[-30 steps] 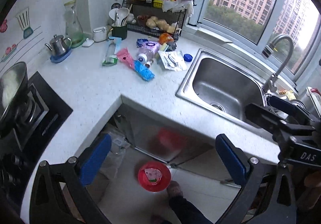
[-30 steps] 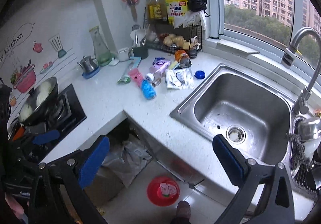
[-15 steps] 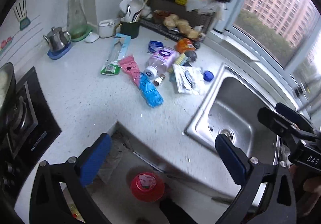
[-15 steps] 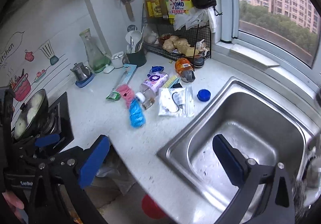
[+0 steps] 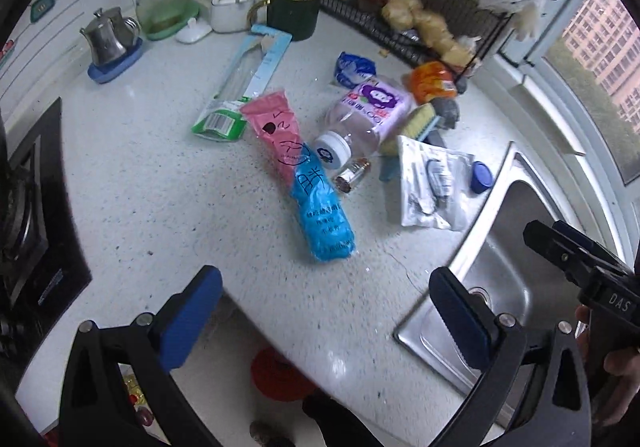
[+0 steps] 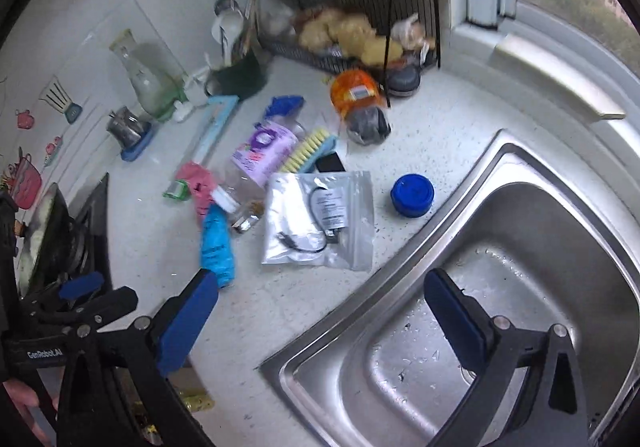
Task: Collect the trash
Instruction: 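Grasp the pink-and-blue plastic bag with the left tool while the right tool grasps the clear cable bag, then carry both bags down over the red bucket with both tools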
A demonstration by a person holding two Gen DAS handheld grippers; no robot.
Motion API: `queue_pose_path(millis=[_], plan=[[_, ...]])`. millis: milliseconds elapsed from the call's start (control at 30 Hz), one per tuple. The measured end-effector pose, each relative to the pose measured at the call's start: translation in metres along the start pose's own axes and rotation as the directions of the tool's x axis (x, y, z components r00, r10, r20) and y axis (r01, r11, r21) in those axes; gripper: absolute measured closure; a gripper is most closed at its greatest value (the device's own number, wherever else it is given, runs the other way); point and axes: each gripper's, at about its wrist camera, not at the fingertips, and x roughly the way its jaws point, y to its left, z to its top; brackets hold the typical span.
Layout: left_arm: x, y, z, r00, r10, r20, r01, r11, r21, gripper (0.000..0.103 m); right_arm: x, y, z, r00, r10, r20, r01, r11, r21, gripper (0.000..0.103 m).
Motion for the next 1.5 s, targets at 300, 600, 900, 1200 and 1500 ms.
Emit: queue_pose_path(millis=[300,600,900,1200,1500], plan=[[0.065,0.005,0.017,0.995,0.052,-0.081,-0.058,0.996,-0.073,0.000,0.051,-0.029,0.019,0.994,0.060,-0.089,-0.058,0.998,0.030,0.000],[0.104,0.011,0.028,0.991,0.083,-0.104,-0.097,0.985,-0.143,0.001,0.087,-0.042,0.031,0.985,0.090,-0.145,-0.088,0.996,0.021,0.003],[0.128,0.010,0.032,0.988,0.101,-0.119,-0.120,0.979,-0.166,0.010,0.110,-0.037,0.037,0.976,0.111,-0.186,-0.118,0.993,-0.025,0.008],[0.130,0.008,0.043,0.975,0.189,-0.118,-0.202,0.974,-0.105,0.061,0.117,-0.034,0.042,0.973,0.133,-0.190,-0.144,0.988,-0.046,0.053],[0.117,0.020,0.026,0.987,0.118,-0.111,-0.130,0.985,-0.115,0.087,0.109,-0.026,0.034,0.973,0.133,-0.188,-0.148,0.987,-0.068,0.096]])
